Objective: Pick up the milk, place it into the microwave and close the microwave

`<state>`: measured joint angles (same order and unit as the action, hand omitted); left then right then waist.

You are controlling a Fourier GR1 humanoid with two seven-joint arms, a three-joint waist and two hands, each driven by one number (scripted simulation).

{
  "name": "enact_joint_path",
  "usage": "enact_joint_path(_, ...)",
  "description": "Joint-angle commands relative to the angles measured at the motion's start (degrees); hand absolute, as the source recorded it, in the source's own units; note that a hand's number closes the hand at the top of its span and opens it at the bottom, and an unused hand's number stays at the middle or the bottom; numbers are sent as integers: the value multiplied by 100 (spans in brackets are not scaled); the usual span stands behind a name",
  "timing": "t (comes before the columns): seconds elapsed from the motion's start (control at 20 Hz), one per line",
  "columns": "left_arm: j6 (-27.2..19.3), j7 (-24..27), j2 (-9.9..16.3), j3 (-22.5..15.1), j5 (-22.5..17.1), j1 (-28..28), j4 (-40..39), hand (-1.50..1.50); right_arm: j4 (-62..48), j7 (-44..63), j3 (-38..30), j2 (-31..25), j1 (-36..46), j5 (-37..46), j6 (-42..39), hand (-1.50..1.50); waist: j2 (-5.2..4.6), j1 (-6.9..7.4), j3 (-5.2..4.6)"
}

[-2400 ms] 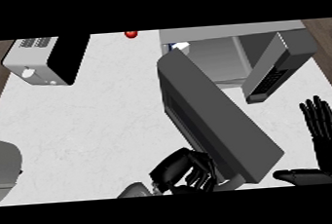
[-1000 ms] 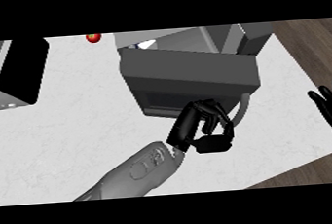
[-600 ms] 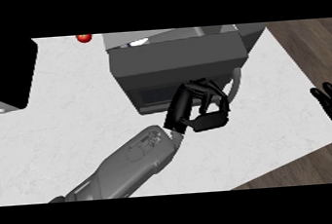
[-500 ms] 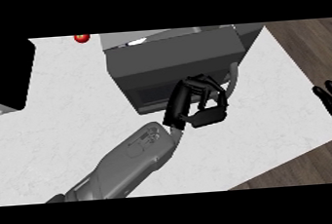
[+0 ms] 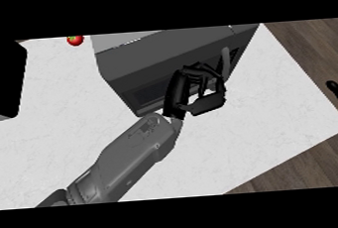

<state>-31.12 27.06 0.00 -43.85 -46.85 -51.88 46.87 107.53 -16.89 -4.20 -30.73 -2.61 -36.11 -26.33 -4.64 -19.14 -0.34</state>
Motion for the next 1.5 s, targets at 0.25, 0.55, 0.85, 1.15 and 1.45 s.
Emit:
enact_joint_path(0.25,89,417,0,157,-347,-298,-422,150,159,207,-74,-134,179,-337,3,-150,-55,-108,1)
enact_joint_path(0.55,166,570,0,99,-515,-373,-538,150,128,297,-149,-218,204,-493,-10,-150,-75,-153,18)
enact_joint_path(0.85,123,741,0,41,-672,-377,-612,150,193,437,-195,-329,286,-625,19,-150,-75,-177,12)
enact_joint_path(1.15,94,936,0,-9,-811,-413,-645,150,166,524,-322,-465,376,-778,4,-150,-81,-227,21)
enact_joint_path(1.45,144,1059,0,-10,-943,-457,-736,150,214,597,-388,-518,385,-998,-1,-150,-79,-272,22)
